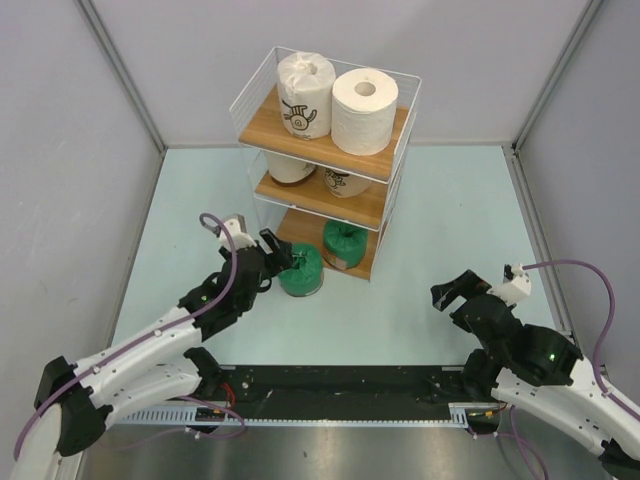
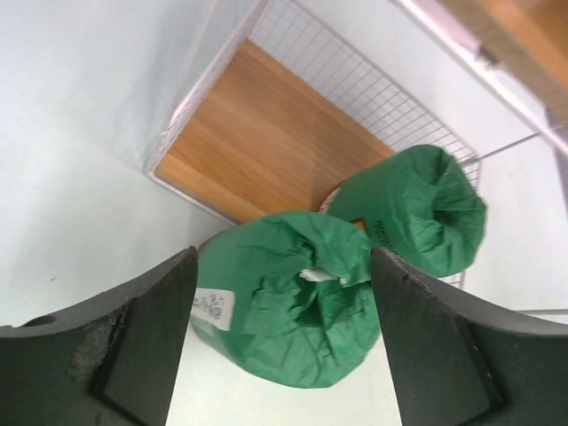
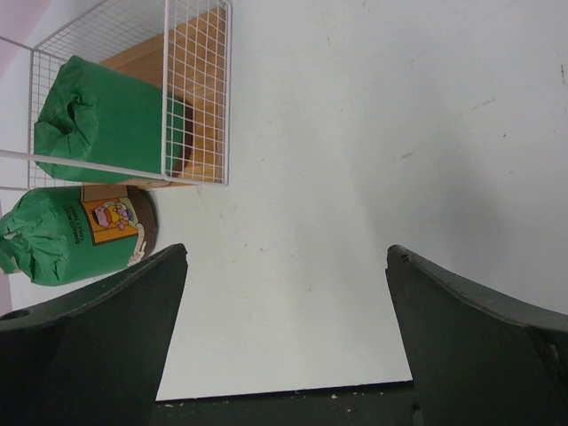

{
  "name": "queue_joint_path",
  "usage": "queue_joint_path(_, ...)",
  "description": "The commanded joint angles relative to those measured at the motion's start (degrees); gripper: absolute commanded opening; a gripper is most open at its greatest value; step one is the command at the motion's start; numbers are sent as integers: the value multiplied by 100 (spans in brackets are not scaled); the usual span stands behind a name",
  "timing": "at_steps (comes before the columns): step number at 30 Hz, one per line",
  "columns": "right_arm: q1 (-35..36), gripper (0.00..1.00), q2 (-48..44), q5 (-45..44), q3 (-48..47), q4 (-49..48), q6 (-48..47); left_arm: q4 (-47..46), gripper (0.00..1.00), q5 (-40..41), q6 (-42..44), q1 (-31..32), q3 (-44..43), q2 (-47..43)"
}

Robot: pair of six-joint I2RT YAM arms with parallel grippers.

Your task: Place and organize the paper towels onto the shelf

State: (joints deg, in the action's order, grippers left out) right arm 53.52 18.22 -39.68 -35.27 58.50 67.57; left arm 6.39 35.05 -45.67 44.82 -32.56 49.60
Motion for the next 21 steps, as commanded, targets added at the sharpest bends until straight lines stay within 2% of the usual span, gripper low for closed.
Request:
queue_joint_path(1, 36, 100, 68, -224, -191, 30, 178, 231, 81, -23, 295, -70, 30, 189)
queue_joint_path(8, 27, 100, 33, -224, -191, 21, 186, 3, 75, -490, 252, -96, -146, 1023)
queue_joint_path(21, 36, 100, 33, -233, -182, 21, 177, -15, 66, -613, 287, -114, -436, 1798)
